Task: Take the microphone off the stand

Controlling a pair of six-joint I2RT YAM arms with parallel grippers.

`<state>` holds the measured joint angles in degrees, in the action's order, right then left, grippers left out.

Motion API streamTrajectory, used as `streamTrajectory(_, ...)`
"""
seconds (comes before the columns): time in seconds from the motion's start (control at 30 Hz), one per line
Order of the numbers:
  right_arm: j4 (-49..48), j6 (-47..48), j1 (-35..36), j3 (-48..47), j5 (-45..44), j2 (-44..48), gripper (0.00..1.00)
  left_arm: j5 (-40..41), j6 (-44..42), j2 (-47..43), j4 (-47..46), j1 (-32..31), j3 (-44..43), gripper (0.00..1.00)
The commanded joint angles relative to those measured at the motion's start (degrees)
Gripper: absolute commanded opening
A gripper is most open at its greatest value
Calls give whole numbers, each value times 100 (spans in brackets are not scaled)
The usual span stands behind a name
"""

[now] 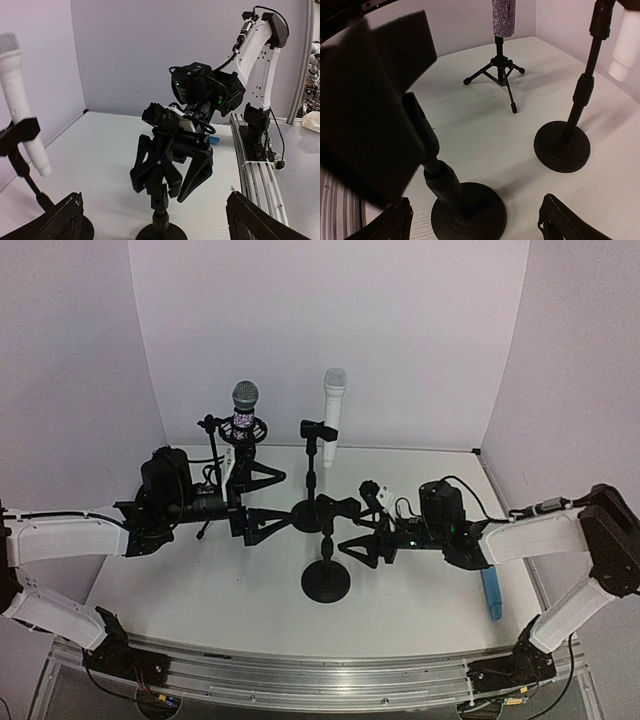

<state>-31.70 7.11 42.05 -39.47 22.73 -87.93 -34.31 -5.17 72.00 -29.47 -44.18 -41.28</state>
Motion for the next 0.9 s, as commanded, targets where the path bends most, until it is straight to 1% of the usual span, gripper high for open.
streamTrajectory(0.0, -1247, -139, 252, -426, 131, -574, 85, 690, 386, -356, 251, 80, 371, 99)
streamTrajectory(0.1, -1460, -204, 378, -558, 127, -909, 84, 794, 403, -444, 316, 100, 501, 99)
streamTrajectory(0.27, -1800, -355, 432, -685, 220, -1314, 79, 770, 381, -433, 318, 112, 522, 99)
streamTrajectory(0.37, -1874, -432, 435, -646, 339, -1444, 73, 759, 323, -403, 287, 117, 491, 99)
streamTrajectory(0.53, -1943, -491, 455, -612, 515, -1579, 55, 733, 180, -356, 267, 121, 463, 99)
streamTrajectory(0.63, -1984, -452, 466, -623, 504, -1650, 41, 682, 125, -329, 258, 120, 439, 99)
streamTrajectory(0.7, -2007, -429, 461, -639, 543, -1675, 34, 684, 109, -311, 260, 124, 431, 99)
streamTrajectory(0.87, -2089, -298, 449, -623, 528, -1568, 12, 706, 63, -304, 259, 135, 419, 99)
